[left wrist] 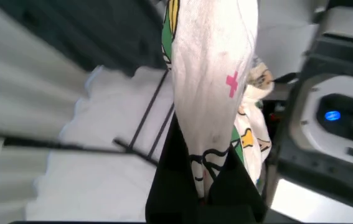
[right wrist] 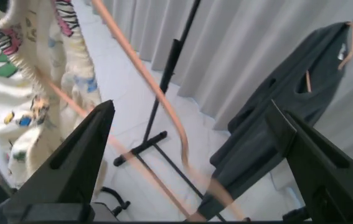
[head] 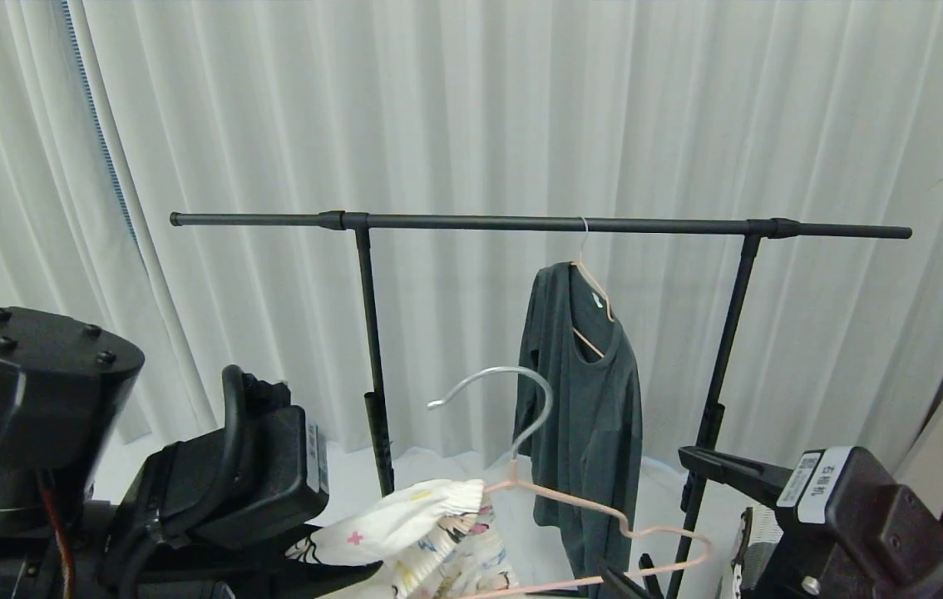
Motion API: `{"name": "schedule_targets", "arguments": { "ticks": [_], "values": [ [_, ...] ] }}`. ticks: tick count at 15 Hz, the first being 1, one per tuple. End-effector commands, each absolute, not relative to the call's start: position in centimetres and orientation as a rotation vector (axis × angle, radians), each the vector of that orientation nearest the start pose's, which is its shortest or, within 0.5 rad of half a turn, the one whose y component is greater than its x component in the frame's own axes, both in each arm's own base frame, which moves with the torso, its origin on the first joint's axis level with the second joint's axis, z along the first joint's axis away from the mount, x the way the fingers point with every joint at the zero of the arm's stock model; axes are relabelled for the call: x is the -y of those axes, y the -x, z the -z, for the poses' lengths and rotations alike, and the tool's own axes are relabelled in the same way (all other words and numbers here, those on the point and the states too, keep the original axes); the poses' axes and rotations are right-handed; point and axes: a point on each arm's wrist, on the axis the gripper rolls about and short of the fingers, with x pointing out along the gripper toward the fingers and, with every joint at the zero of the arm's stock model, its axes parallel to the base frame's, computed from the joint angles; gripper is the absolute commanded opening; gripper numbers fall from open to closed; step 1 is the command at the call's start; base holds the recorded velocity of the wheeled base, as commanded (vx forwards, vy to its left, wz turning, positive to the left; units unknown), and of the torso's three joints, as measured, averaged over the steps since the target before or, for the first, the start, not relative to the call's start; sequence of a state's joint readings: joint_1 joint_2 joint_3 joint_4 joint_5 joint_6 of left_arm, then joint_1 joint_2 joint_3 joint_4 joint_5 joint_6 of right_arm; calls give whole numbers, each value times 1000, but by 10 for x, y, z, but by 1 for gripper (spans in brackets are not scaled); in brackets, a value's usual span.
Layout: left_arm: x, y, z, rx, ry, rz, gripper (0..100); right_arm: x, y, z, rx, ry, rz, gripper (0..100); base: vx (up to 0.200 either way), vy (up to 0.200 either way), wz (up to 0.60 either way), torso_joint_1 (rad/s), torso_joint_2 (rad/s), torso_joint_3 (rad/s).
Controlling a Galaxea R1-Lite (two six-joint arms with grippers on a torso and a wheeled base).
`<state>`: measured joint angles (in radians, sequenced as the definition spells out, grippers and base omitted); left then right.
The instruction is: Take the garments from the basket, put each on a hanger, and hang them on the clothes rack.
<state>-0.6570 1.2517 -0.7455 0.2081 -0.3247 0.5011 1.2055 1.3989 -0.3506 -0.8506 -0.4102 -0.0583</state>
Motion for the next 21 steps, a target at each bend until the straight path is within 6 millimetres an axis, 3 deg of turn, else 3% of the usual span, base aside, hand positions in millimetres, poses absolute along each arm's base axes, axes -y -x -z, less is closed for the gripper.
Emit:
{"name": "schedule_targets", "arguments": {
  "ticks": [1,3,5,9,13,16,18,21],
  "values": [
    [101,-130,-198,-494,-557,1043,0,-182,-83,-161,-122,201,-784,100,0,0,0,0,0,0],
    [90,-138,-201,-500,-533,955,0,-186,-85,-157,-143,205,-784,100,0,0,0,0,0,0],
    [89,-141,-219,-430,-441,899,0,-199,-90,-147,-212,167,-798,100,0,0,0,0,0,0],
    [91,-144,-247,-309,-390,864,0,-255,-113,-143,-321,58,-766,100,0,0,0,0,0,0],
    [93,-138,-256,-258,-384,883,0,-287,-136,-139,-373,-6,-717,100,0,0,0,0,0,0],
    [92,-137,-257,-253,-384,885,0,-284,-139,-127,-413,32,-692,100,0,0,0,0,0,0],
    [92,-138,-256,-259,-385,877,0,-270,-145,-119,-440,77,-604,100,0,0,0,0,0,0],
    [90,-141,-245,-309,-415,793,0,-237,-163,-123,-426,83,-470,100,0,0,0,0,0,0]
  ]
}}
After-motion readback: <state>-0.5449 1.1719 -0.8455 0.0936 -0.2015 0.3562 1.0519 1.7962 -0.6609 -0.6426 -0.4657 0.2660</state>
